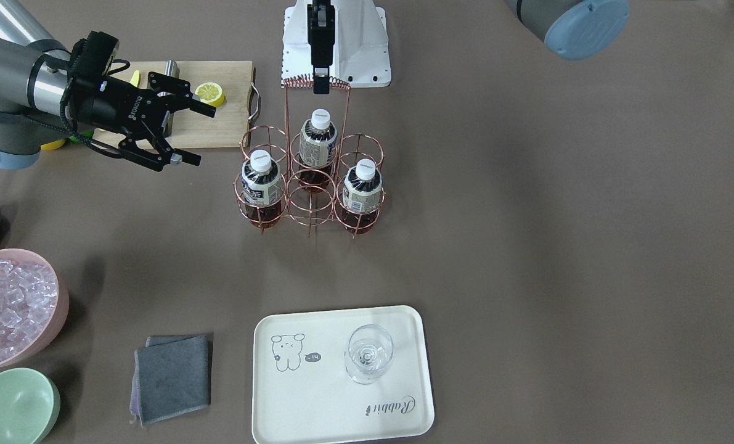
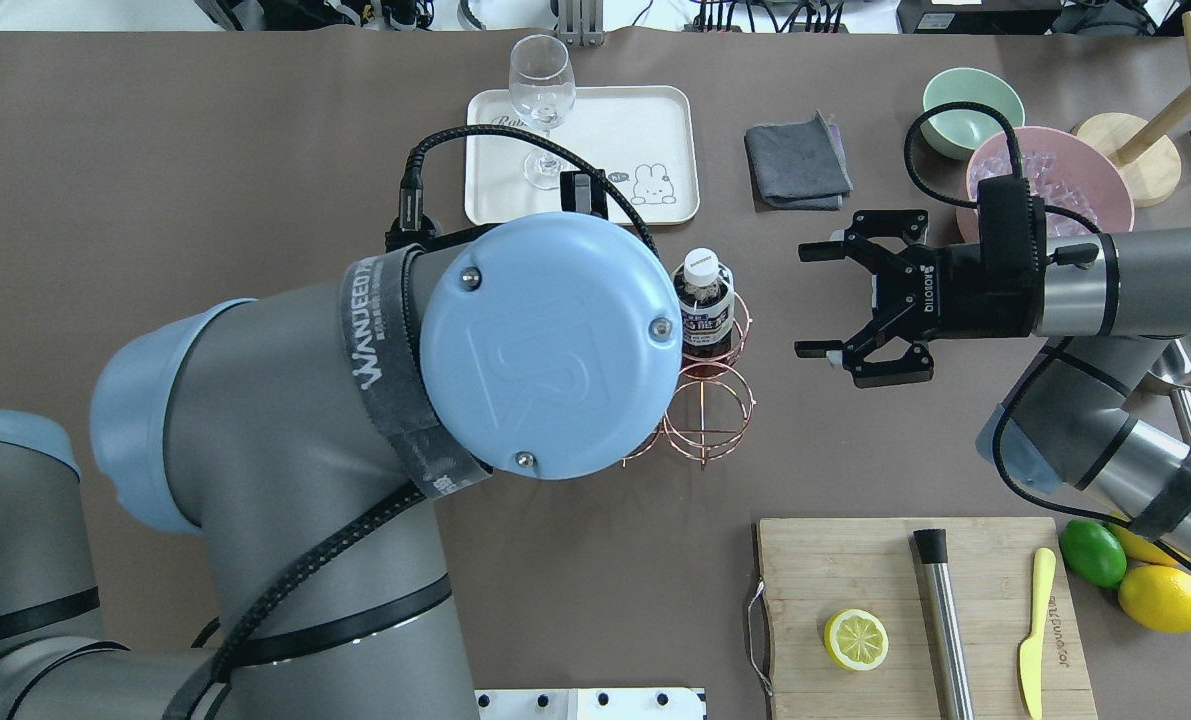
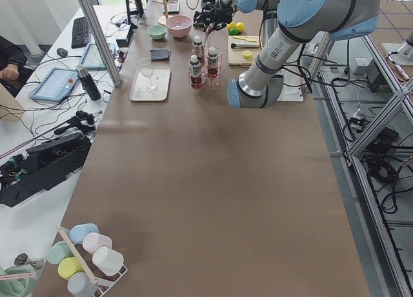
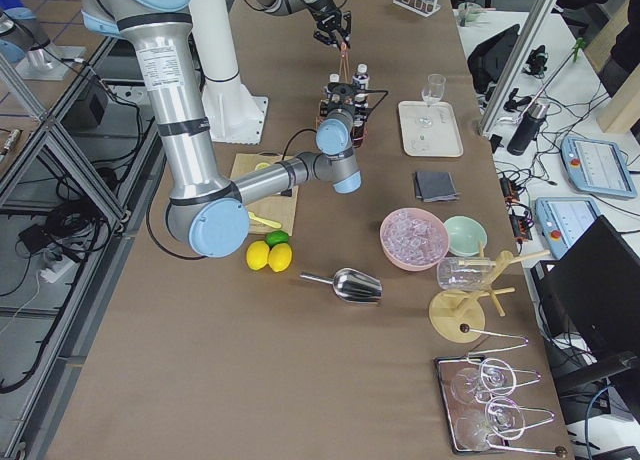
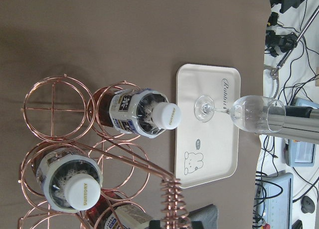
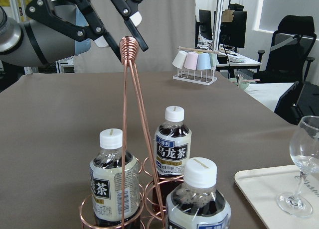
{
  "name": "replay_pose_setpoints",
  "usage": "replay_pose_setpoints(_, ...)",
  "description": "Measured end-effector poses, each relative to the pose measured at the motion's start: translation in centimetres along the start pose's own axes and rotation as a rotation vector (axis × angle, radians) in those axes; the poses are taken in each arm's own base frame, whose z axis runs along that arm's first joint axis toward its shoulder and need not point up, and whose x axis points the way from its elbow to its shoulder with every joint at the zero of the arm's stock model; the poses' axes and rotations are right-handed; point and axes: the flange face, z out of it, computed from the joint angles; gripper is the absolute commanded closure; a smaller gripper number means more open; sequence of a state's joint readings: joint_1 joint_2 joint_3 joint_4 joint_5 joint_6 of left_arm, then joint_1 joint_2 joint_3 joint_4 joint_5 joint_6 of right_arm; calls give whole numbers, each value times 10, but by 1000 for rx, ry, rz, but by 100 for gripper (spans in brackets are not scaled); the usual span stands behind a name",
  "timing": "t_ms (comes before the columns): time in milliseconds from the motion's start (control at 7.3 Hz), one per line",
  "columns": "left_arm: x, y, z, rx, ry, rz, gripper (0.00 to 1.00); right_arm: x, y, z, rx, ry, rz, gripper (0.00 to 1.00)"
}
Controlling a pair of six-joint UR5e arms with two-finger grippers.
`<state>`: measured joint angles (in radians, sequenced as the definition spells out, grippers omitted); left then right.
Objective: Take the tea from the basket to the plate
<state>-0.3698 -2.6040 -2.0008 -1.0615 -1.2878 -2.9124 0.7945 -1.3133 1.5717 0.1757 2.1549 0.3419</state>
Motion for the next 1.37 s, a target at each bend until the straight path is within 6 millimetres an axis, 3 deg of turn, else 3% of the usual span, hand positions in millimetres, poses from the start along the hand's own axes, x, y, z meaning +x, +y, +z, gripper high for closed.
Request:
replay_pose_setpoints(548,-5,-12,15,25,-1,1,100,-11,3,14,3,-25,6,0)
replay_pose_setpoints(958,0,-20,14,24,8,-6,100,-10,-3,24,9,-31,6,0)
replay_pose_setpoints(1369,1,-21,13,22,10,-8,100,-14,1,47,7,-31,22,0)
